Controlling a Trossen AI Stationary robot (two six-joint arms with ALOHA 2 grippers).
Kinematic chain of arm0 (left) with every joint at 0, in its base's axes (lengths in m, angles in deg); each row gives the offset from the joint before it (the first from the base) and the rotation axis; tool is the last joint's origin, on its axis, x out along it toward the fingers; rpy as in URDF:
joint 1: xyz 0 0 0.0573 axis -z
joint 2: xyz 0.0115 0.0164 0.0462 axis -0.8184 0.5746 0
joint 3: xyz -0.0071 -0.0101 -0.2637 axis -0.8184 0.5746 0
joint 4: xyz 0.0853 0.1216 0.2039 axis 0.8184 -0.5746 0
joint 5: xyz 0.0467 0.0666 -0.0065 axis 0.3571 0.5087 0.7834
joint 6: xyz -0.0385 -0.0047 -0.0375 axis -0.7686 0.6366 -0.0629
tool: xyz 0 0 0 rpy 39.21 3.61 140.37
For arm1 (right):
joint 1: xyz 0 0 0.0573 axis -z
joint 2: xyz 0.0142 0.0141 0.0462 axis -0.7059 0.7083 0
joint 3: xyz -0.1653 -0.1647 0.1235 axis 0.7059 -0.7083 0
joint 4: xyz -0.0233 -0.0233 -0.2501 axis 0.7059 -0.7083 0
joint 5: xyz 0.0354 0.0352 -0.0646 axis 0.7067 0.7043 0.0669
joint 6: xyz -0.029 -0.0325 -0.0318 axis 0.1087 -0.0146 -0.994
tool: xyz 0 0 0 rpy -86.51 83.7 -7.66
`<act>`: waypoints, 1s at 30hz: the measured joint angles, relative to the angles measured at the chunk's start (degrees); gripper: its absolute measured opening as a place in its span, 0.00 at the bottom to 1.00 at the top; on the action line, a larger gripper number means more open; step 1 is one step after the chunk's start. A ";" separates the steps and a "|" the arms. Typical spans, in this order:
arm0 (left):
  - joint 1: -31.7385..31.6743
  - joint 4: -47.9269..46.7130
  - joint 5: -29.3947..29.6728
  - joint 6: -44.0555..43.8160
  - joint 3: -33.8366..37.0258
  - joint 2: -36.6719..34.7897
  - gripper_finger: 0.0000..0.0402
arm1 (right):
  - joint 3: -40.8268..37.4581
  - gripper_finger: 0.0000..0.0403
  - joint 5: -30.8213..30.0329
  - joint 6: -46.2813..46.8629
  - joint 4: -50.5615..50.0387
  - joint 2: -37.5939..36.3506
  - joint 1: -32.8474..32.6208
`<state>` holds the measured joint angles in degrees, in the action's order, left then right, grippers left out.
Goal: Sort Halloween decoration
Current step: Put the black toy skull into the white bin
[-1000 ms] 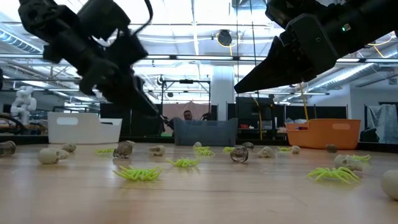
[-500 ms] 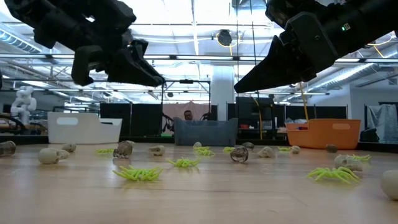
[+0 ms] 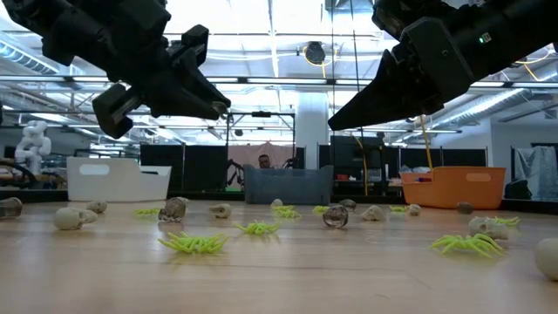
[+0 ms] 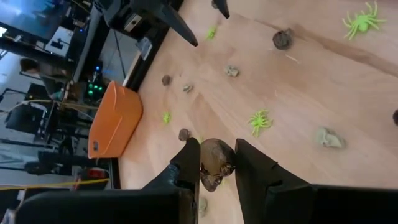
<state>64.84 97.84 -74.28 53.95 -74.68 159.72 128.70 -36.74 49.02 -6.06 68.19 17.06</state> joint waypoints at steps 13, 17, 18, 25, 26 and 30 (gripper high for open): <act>-0.02 2.96 1.35 -8.83 0.00 0.00 0.15 | 0.00 0.44 0.00 0.26 -0.02 0.00 0.05; -0.02 4.06 1.51 -13.70 -0.02 0.00 0.15 | 0.00 0.44 0.00 0.41 -0.02 0.00 0.05; -0.02 4.15 1.51 -15.27 -0.02 0.00 0.15 | 0.00 0.44 0.00 0.45 -0.04 0.00 0.05; -0.02 4.33 1.75 -31.65 -0.02 0.00 0.15 | 0.00 0.44 0.00 0.45 -0.04 0.00 0.05; -0.04 4.33 2.19 -34.32 -0.02 0.00 0.15 | 0.00 0.44 0.00 0.45 -0.04 0.00 0.05; -0.07 4.32 4.03 -43.19 -0.02 0.00 0.15 | 0.00 0.44 0.00 0.71 -0.04 0.00 0.05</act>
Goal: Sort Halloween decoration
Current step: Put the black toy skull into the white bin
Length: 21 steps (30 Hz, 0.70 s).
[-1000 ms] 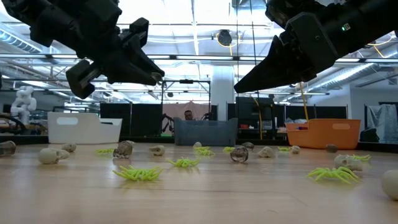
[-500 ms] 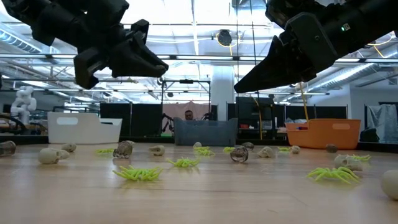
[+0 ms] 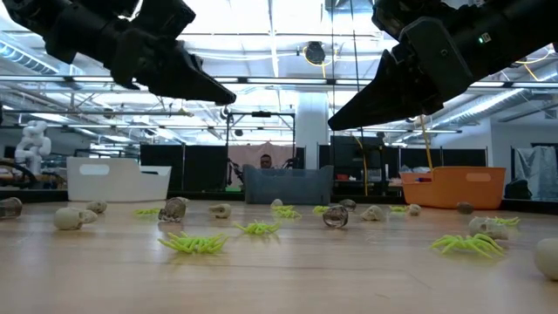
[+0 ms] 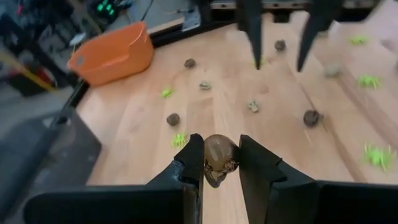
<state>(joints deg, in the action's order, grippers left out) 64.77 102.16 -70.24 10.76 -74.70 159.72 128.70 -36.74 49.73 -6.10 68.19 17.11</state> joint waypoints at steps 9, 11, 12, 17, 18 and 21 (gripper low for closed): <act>-0.16 -0.15 9.26 -5.15 -0.02 -0.61 0.15 | 0.00 0.44 0.00 0.18 0.00 0.00 0.00; -0.43 -0.46 11.02 -5.34 -0.02 -1.53 0.15 | 0.00 0.44 0.00 0.13 0.00 0.00 0.00; -0.68 -0.56 11.20 -5.37 -0.02 -2.08 0.15 | 0.00 0.44 0.00 0.13 0.00 0.00 0.00; -2.55 -4.76 11.24 -5.42 -0.07 -6.96 0.15 | 0.02 0.44 0.00 0.16 -0.02 0.00 0.00; -2.99 -6.17 11.24 -5.43 -0.08 -8.21 0.15 | 0.02 0.44 0.00 0.16 -0.02 0.00 0.00; -4.72 -11.69 11.24 -5.68 -1.06 -11.86 0.15 | 0.02 0.44 0.00 0.18 -0.02 0.02 0.00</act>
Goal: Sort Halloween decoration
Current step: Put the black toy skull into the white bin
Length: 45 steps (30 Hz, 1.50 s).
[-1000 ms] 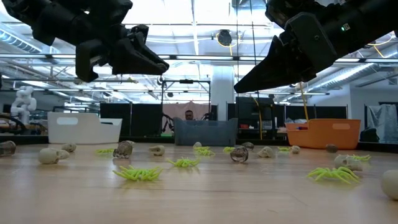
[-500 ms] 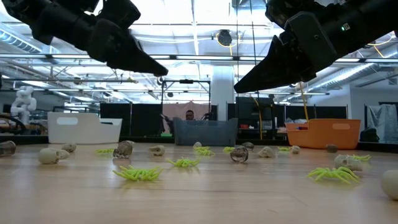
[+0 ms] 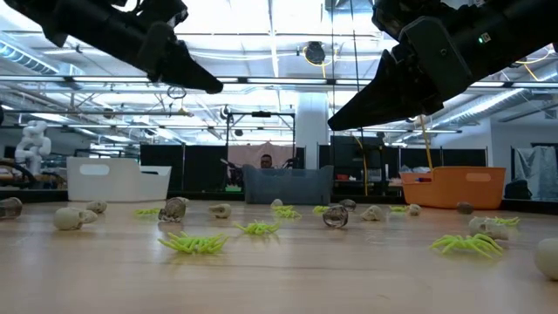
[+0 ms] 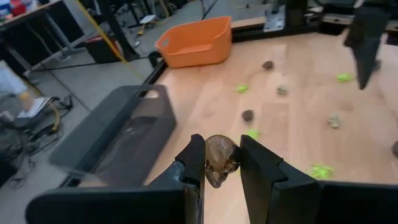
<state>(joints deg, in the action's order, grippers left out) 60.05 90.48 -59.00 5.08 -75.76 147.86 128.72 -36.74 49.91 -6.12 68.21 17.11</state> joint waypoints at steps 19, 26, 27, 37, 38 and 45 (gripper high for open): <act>-30.17 -35.97 -1.18 -11.70 -9.21 -8.42 0.15 | 0.00 0.44 -0.02 0.20 -0.07 0.00 0.00; -41.05 -38.74 -1.29 -11.75 -9.21 -7.87 0.15 | 0.00 0.44 -0.02 -0.02 -0.04 0.00 0.00; -42.29 -38.83 -1.29 -11.74 -9.21 -7.52 0.16 | 0.00 0.44 -0.02 -0.04 -0.04 0.00 0.00; -51.94 -40.46 -3.96 -11.78 -9.21 0.52 0.22 | 0.00 0.44 -0.02 -0.02 -0.04 0.00 0.00; -52.45 -40.44 -3.96 -11.78 -9.21 1.40 0.22 | 0.00 0.44 -0.02 -0.02 -0.04 0.00 0.00; -54.92 -39.21 -3.93 -13.69 -9.21 5.06 0.23 | 0.00 0.44 -0.04 -0.17 -0.04 0.00 0.02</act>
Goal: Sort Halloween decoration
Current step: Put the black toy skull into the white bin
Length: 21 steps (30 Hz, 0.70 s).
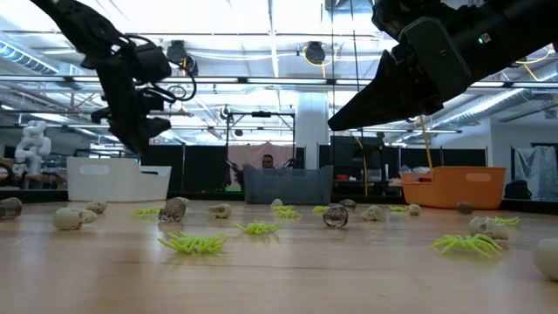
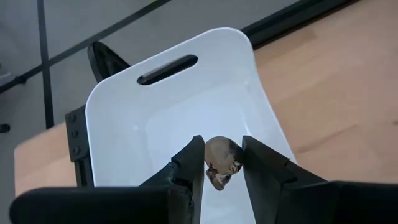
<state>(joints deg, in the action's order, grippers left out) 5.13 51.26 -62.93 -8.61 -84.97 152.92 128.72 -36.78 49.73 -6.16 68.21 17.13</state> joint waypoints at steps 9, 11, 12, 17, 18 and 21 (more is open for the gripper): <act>-1.54 2.17 -0.06 0.53 0.00 0.48 0.23 | 0.00 0.44 0.00 0.06 0.00 0.00 0.02; -1.85 2.70 -0.71 0.90 0.02 0.61 0.23 | 0.00 0.44 0.00 0.02 0.00 0.00 0.02; -2.01 3.21 -0.83 0.90 0.02 0.69 0.23 | 0.00 0.44 -0.07 -0.05 0.00 0.00 0.02; -2.93 3.80 -0.95 0.55 0.02 1.76 0.23 | 0.00 0.44 -0.13 -0.46 0.02 0.00 0.02; -3.07 4.06 -0.96 0.52 0.02 2.06 0.23 | 0.00 0.44 -0.13 -0.46 0.02 0.00 0.02; -3.08 4.57 -1.01 0.18 0.02 3.14 0.25 | 0.00 0.44 -0.06 -1.09 0.04 0.00 0.02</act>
<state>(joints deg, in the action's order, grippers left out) 2.05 55.83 -63.94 -8.42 -84.95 156.06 128.72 -36.84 48.64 -6.12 68.21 17.16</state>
